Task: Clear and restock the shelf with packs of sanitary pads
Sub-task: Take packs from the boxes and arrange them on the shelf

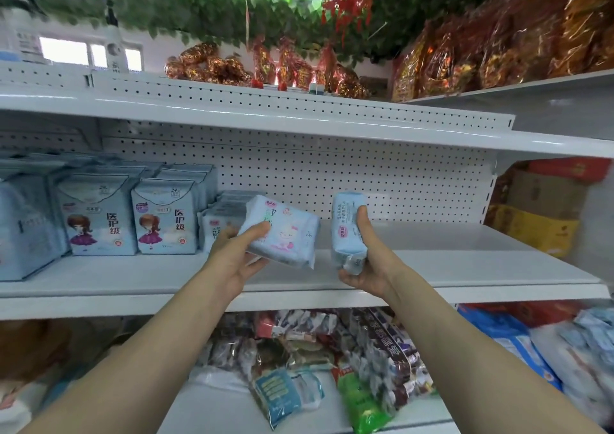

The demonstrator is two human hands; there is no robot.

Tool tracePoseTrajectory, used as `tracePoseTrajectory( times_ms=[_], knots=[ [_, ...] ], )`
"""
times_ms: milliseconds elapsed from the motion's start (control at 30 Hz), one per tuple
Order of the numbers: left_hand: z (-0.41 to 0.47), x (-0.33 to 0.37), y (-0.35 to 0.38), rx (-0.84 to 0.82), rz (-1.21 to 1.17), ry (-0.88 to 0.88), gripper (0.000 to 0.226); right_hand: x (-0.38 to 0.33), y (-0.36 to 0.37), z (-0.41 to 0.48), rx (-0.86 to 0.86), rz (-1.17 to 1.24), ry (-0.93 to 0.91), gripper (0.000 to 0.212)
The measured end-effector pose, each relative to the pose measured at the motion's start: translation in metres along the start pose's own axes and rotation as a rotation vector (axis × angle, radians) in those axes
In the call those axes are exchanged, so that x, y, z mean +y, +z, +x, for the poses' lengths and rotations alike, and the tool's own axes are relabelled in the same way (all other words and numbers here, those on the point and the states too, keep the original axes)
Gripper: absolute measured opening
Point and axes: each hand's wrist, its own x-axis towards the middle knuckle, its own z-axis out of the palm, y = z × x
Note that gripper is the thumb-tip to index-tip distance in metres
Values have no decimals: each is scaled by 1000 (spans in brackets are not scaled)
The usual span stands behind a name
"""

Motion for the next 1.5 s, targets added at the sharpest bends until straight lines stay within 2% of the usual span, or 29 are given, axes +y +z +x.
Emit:
tracePoseTrajectory(
  times_ms=[67, 100, 200, 333, 433, 600, 733, 867, 933, 1167, 1500],
  knots=[
    [1, 0, -5, 49, 84, 5, 33, -2, 1, 2, -10, -29, -1, 73],
    [2, 0, -8, 63, 107, -3, 35, -3, 1, 3, -9, -52, -5, 71],
    [3, 4, -23, 67, 141, -29, 58, -4, 2, 6, 16, -142, -33, 70],
    [3, 11, -39, -16, 177, 22, 78, -6, 7, 13, 24, -172, -61, 84],
    [0, 17, -46, -51, 265, 53, 71, -8, 8, 18, 10, -211, -58, 82],
    [-3, 25, -61, -15, 425, 65, 55, -11, 9, 21, -39, -290, -67, 68],
    [1, 31, -72, -18, 577, 77, 50, -15, 16, 24, -80, -350, -112, 37],
    [9, 40, -81, -43, 730, 85, 49, -20, 19, 30, -115, -356, -116, 17],
    [12, 45, -83, -69, 771, 87, 51, -23, 18, 34, -105, -360, -113, 19],
    [22, 58, -83, -127, 989, 152, 49, -27, 17, 37, -67, -496, -167, 48],
    [31, 69, -79, -135, 1169, 140, 60, -33, 18, 45, 9, -482, -211, 46]
  ],
)
